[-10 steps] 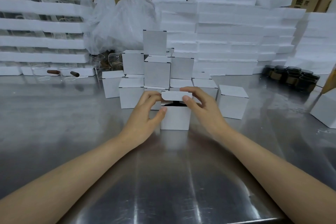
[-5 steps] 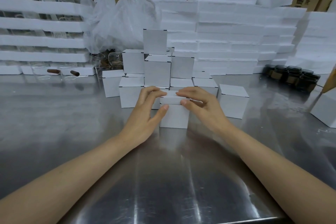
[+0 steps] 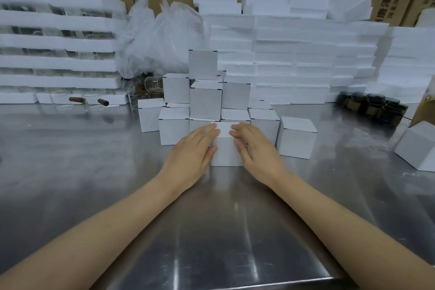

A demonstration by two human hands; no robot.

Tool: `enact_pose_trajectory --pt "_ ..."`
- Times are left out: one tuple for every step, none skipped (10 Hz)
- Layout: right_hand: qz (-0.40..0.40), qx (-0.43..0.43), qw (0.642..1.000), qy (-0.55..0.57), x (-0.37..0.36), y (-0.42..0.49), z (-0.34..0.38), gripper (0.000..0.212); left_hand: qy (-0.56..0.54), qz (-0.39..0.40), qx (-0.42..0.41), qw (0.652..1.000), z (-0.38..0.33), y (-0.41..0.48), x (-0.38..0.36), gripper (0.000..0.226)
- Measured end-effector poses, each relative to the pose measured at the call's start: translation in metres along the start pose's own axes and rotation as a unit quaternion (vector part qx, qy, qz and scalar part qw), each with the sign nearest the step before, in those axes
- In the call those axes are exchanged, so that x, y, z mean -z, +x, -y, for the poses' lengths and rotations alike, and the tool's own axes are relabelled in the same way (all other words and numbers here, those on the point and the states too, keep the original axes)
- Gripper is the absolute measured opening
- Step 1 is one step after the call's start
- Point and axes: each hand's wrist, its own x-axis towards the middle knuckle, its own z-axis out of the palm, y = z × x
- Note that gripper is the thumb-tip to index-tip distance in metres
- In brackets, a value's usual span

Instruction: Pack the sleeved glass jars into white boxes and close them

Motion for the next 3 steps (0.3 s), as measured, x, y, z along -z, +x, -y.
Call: enact_pose_trajectory --pt "-0.017 -0.002 0.999 -0.04 -0.004 -0.003 0.007 0.025 0.015 0.011 0.004 1.0 -0.003 0.001 0.001 0.043" --pt "0.008 -0.04 0.999 -0.029 0.002 -0.005 0.016 0.029 0.099 0.04 0.019 0.994 -0.01 0.0 0.007 0.052" --pt "0.001 -0.076 0.997 0.014 0.011 -0.015 0.024 0.036 0.22 0.049 0.085 0.971 -0.02 -0.009 0.005 0.066"
